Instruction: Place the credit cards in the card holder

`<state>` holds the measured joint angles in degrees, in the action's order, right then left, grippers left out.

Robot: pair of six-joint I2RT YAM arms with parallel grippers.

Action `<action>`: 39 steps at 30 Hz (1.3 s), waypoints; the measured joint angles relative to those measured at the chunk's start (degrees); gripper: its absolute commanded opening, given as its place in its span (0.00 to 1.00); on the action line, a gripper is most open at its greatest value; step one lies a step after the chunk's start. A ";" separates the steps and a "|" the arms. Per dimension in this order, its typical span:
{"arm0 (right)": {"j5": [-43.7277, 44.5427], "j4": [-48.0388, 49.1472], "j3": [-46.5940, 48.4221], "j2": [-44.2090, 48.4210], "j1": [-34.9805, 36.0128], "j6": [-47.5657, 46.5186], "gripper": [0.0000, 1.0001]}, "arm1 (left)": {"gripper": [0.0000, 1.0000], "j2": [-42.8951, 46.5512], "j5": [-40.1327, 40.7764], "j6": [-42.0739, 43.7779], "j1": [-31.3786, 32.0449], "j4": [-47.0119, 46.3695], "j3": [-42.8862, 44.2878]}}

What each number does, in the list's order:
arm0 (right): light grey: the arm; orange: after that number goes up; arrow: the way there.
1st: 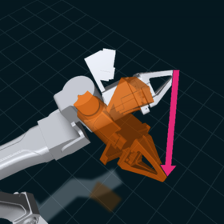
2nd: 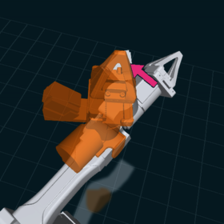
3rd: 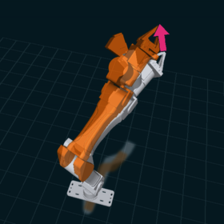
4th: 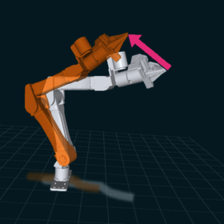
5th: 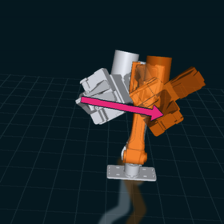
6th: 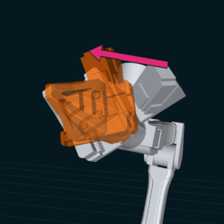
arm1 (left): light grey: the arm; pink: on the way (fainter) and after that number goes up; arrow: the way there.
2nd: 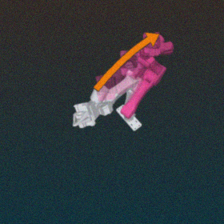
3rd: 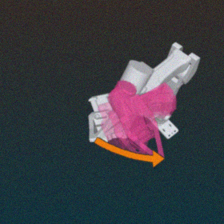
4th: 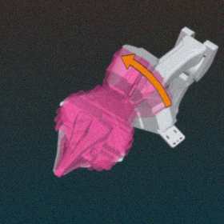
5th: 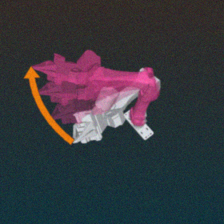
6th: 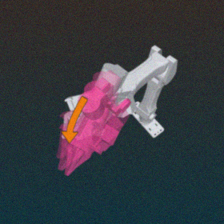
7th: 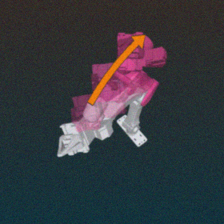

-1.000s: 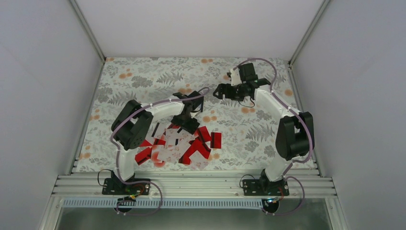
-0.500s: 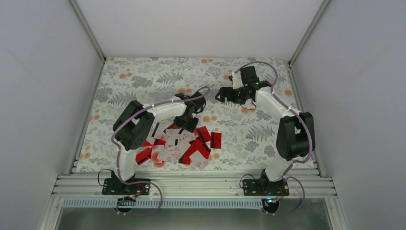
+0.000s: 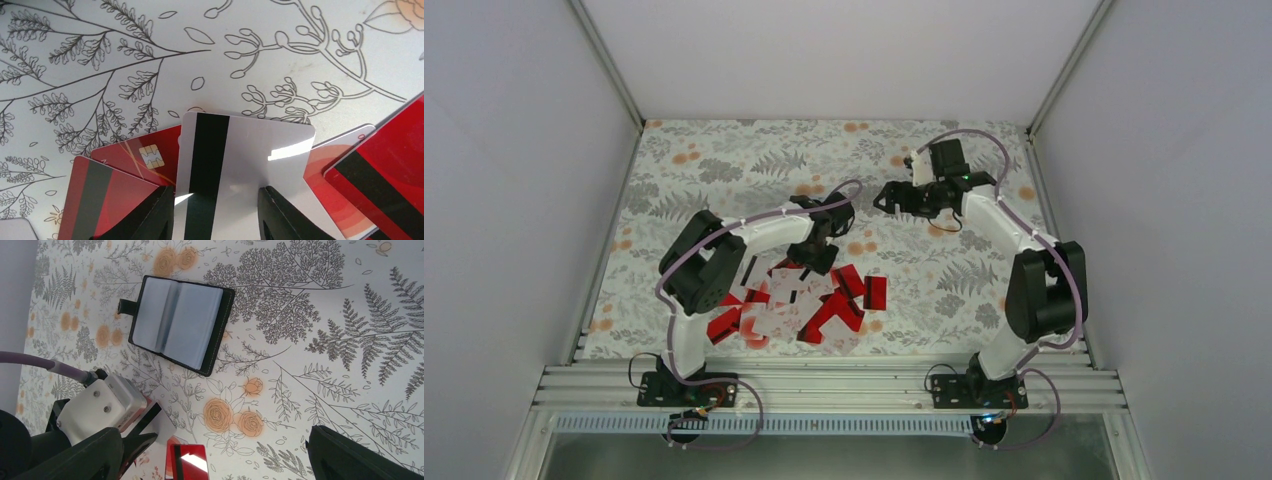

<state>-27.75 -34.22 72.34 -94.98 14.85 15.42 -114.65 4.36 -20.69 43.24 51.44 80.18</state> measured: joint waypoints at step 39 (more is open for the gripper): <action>-23.10 6.99 -13.75 -5.57 -0.04 4.33 0.91 | 0.70 7.15 -8.98 1.84 -0.50 -4.74 -2.05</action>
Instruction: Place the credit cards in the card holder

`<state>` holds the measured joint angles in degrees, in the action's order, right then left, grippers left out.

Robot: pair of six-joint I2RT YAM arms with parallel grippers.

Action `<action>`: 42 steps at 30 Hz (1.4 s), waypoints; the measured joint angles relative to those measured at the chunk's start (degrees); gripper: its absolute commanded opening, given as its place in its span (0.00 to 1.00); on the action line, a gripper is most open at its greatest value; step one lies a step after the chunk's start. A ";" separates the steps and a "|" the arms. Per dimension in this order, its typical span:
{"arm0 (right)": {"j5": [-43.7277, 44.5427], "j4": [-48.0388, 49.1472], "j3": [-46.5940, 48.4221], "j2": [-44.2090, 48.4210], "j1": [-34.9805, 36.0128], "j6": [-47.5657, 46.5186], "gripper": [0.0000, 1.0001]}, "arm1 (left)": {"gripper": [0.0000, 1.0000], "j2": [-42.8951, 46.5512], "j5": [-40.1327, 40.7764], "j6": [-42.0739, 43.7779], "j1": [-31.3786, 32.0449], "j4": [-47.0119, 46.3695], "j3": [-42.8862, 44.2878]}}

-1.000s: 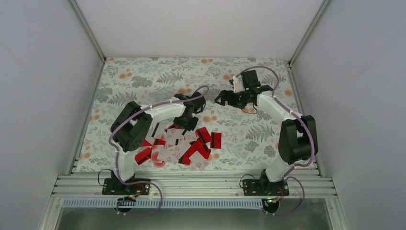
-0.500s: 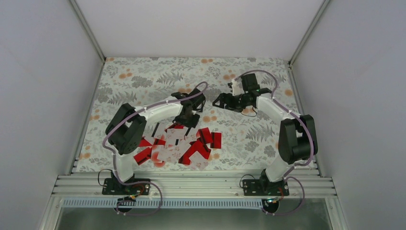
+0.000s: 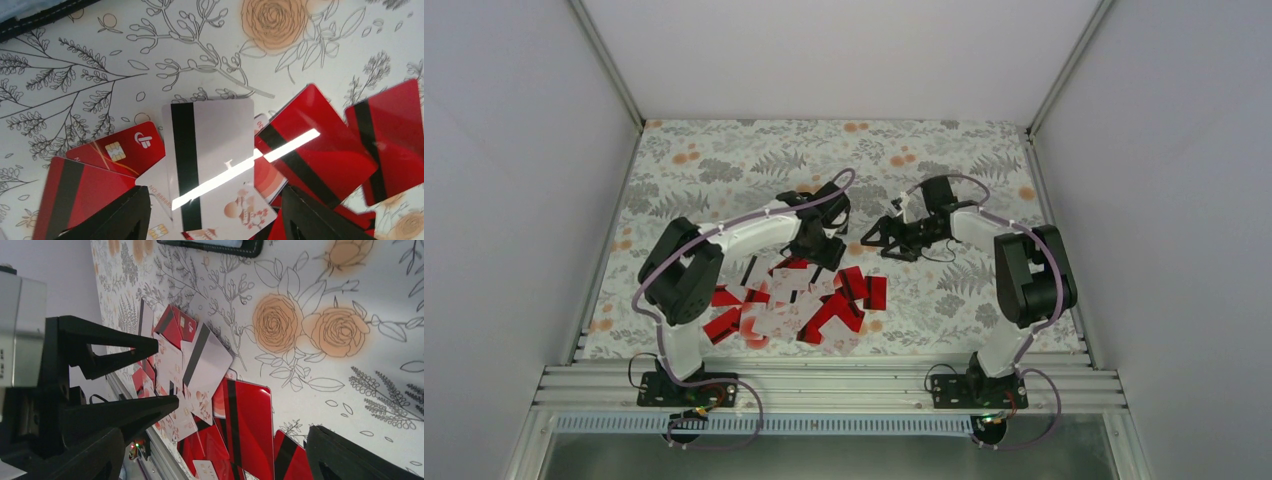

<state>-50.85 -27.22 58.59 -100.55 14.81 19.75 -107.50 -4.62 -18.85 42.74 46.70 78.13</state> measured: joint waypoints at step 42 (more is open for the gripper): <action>3.58 -2.23 -0.83 0.33 -0.66 -1.81 0.88 | 0.60 -8.37 8.55 7.06 4.63 2.25 2.75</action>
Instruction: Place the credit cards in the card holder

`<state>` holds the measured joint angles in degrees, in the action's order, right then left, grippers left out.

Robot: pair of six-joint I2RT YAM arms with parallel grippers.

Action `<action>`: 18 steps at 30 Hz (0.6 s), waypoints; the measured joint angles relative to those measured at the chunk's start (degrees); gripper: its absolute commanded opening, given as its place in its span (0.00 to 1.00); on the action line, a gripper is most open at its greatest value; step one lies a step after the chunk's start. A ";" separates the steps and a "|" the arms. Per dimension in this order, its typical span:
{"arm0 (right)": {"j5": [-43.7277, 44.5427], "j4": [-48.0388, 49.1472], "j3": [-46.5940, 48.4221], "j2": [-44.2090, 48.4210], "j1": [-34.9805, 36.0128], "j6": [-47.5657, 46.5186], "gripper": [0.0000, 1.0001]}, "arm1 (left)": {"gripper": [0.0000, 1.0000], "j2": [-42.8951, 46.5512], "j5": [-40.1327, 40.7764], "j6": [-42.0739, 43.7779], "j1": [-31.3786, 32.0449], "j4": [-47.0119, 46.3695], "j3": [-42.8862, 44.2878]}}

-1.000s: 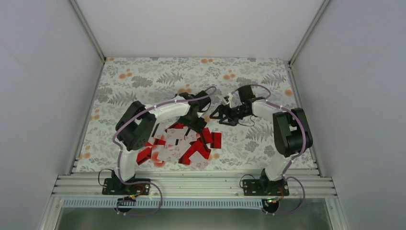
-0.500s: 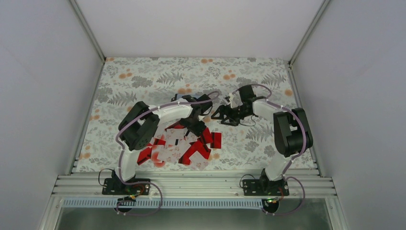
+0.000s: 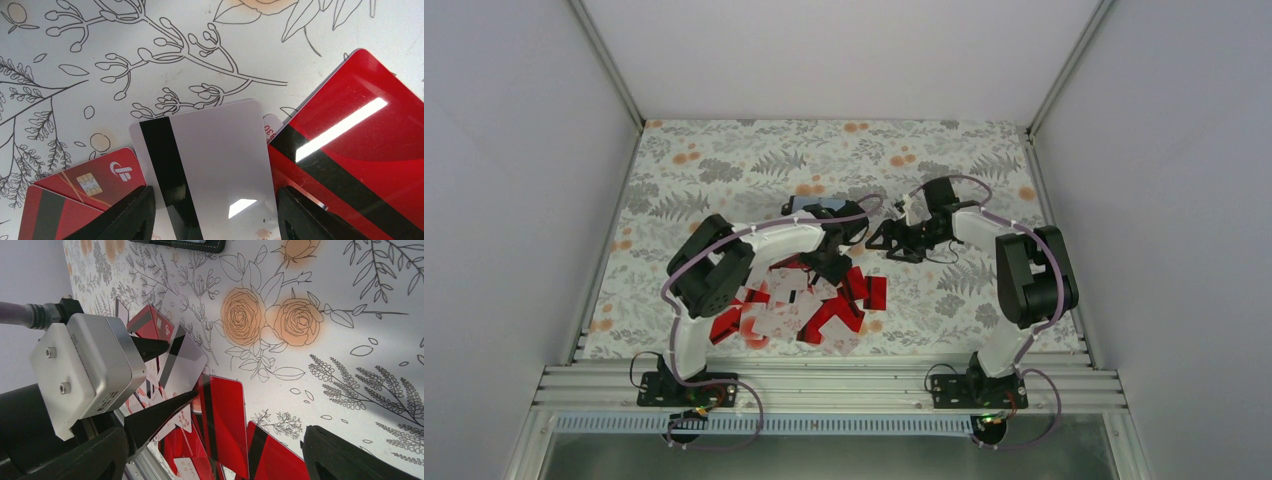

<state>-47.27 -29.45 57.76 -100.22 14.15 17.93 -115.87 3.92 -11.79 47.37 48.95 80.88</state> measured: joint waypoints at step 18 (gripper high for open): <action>0.79 -1.46 2.69 1.79 -0.09 0.09 0.89 | 0.60 0.11 0.44 -2.91 -0.42 1.40 3.43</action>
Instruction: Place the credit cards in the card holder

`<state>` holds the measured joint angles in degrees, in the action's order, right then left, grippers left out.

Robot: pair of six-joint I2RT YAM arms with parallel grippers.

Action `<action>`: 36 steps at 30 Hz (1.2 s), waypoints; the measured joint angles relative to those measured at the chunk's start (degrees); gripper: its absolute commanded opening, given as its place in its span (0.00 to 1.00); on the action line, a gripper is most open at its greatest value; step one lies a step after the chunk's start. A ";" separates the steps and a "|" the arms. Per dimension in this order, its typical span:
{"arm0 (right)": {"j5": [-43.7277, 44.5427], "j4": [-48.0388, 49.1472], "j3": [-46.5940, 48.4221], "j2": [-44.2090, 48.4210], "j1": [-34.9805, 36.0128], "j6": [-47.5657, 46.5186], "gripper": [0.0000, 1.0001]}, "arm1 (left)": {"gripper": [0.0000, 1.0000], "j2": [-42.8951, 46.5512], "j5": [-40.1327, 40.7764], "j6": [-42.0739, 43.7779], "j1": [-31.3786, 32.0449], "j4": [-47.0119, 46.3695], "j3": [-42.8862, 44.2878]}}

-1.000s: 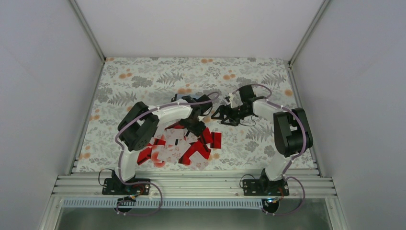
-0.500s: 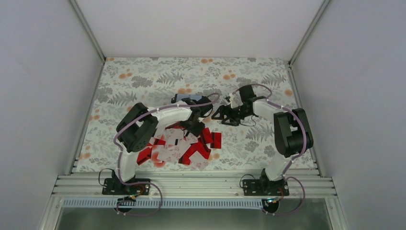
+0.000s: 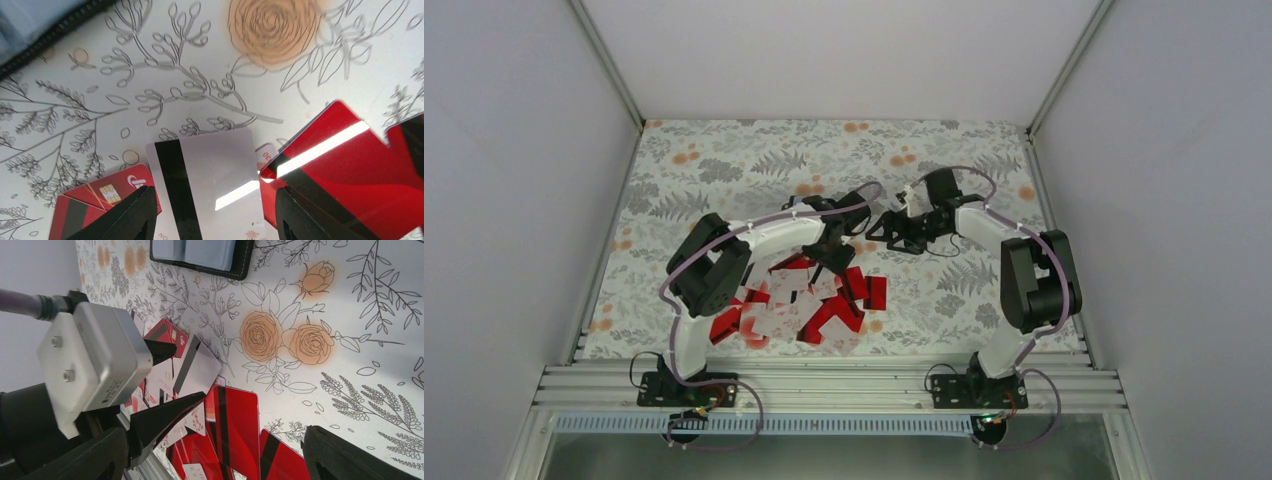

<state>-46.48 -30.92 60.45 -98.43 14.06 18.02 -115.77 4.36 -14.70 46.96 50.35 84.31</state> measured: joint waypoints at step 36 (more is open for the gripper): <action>0.87 -0.20 -0.13 1.01 -2.51 1.14 0.89 | 0.61 -1.51 -2.49 -3.34 -2.23 -0.11 -1.38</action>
<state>-45.60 -31.11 60.31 -97.43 11.55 19.16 -117.27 1.87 -18.04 44.73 50.24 82.94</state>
